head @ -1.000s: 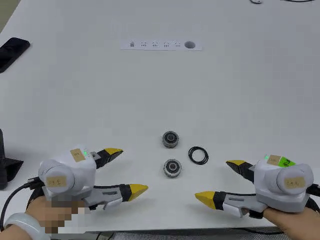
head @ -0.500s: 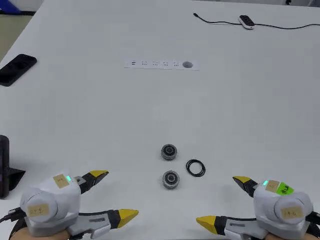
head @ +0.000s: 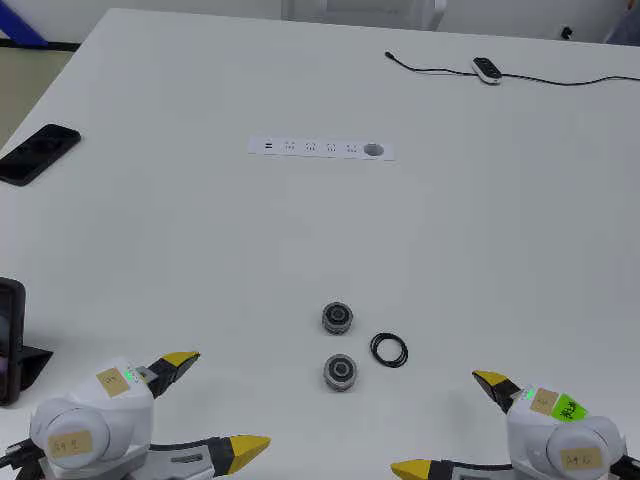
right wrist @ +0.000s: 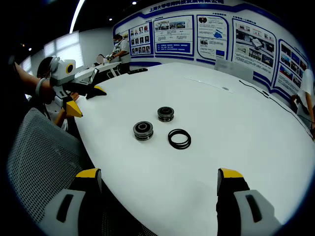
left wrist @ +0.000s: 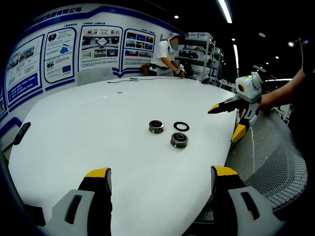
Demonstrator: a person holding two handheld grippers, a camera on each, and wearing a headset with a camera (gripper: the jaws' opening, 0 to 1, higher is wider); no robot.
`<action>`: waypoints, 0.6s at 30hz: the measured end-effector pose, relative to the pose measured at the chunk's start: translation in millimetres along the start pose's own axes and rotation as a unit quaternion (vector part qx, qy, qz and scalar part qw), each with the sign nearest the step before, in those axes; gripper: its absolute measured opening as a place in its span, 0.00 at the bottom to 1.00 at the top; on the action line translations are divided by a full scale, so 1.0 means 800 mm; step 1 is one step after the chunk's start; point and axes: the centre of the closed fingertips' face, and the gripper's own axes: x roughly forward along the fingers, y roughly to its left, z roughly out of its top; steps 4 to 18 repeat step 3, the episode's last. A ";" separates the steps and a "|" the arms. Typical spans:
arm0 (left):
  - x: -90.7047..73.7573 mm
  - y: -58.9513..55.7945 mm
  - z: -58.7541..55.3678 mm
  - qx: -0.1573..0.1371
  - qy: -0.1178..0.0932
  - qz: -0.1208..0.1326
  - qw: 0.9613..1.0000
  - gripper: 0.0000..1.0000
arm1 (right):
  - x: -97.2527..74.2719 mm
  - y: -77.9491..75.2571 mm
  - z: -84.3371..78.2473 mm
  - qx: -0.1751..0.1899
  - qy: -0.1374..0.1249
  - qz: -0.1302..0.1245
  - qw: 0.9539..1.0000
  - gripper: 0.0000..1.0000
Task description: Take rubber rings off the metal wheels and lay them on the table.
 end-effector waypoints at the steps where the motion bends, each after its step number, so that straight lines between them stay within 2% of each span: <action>1: 0.000 0.000 0.000 0.000 0.000 0.001 1.000 0.86 | 0.000 0.000 0.000 0.000 0.000 0.000 1.000 0.99; 18: 0.000 -0.003 0.000 -0.002 0.000 -0.002 1.000 0.86 | -0.001 -0.001 0.000 -0.002 0.001 -0.001 1.000 0.99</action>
